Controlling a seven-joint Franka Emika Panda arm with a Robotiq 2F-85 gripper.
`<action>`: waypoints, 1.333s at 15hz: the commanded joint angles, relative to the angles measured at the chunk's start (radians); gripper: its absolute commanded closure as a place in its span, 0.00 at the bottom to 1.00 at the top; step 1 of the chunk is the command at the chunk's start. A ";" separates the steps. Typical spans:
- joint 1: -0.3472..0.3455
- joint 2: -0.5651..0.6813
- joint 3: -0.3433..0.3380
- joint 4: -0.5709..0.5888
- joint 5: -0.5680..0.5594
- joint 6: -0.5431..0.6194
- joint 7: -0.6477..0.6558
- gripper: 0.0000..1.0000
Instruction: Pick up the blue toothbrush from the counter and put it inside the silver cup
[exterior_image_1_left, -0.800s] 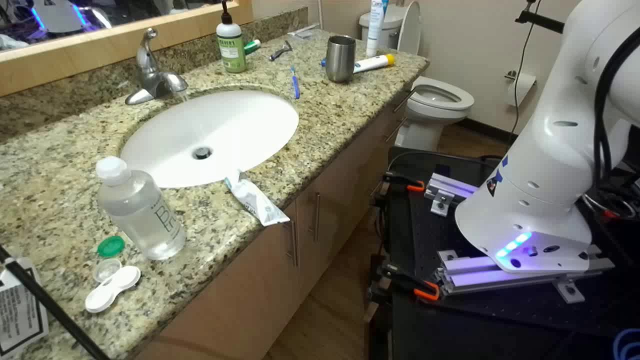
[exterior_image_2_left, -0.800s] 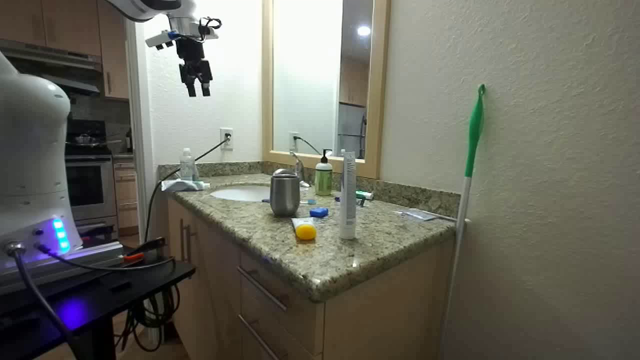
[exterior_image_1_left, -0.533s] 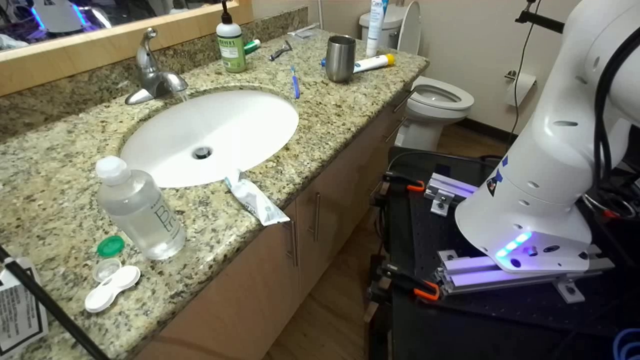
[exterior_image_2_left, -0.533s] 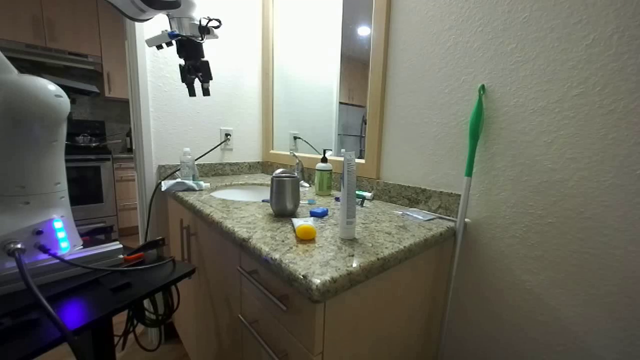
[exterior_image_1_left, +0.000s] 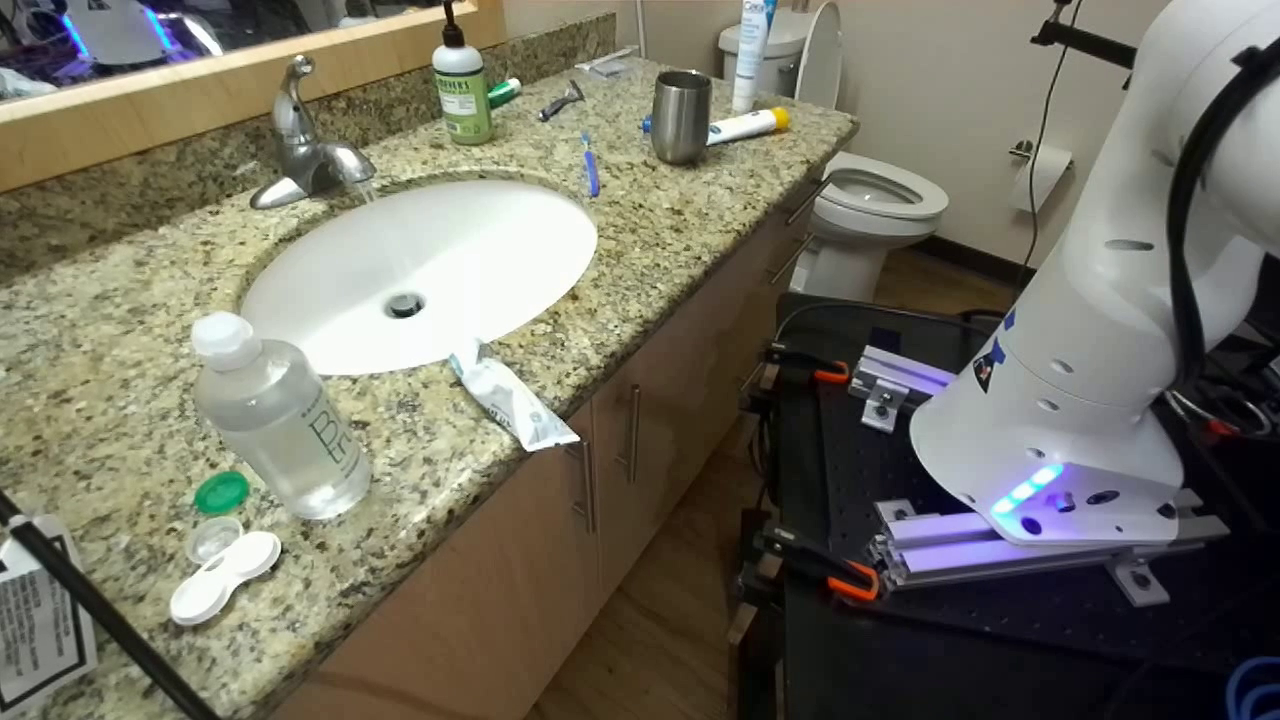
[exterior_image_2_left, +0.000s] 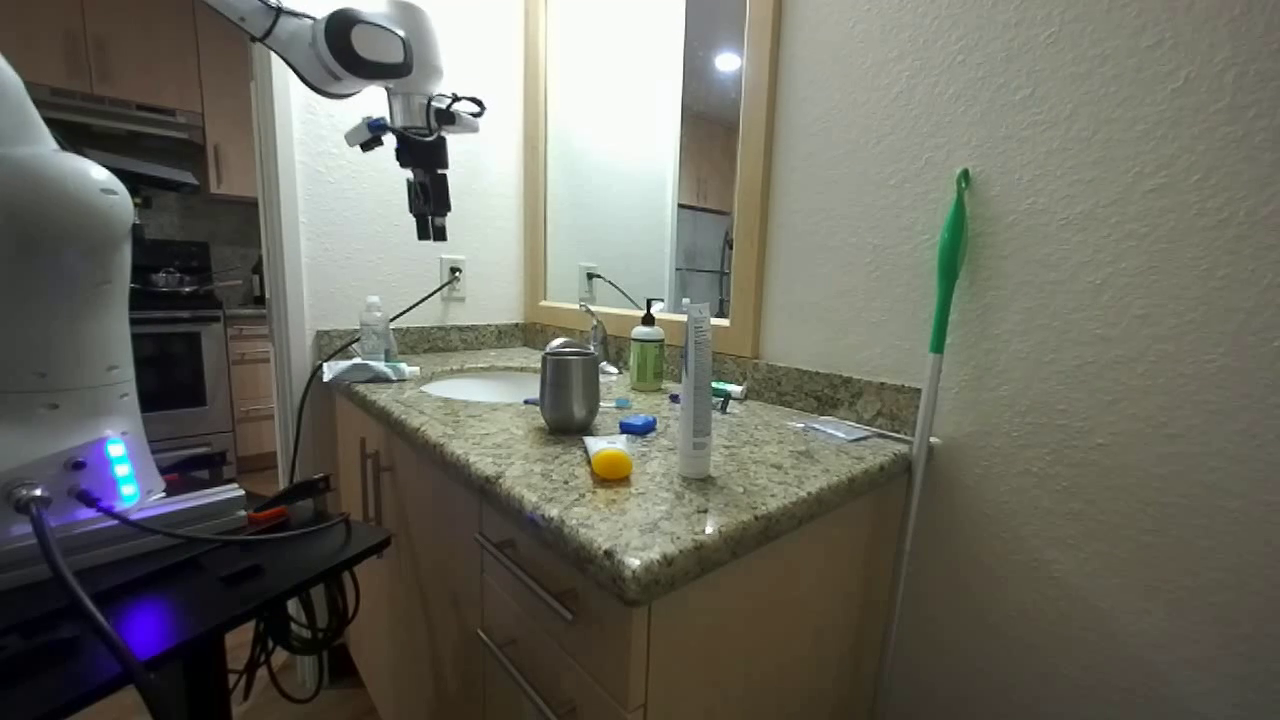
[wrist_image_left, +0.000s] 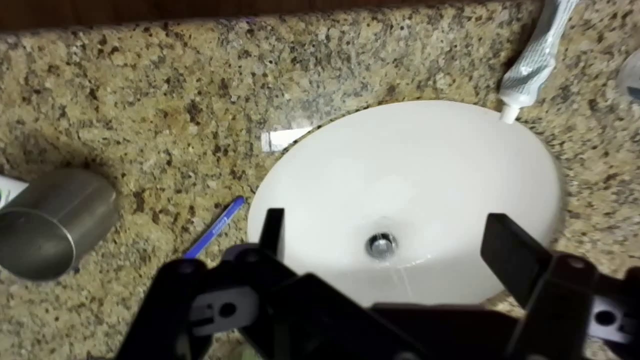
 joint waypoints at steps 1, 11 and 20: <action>-0.026 0.260 -0.029 0.098 0.075 0.048 0.065 0.00; -0.056 0.539 -0.093 0.219 0.161 0.117 0.223 0.00; -0.065 0.574 -0.147 0.194 0.071 0.225 0.405 0.00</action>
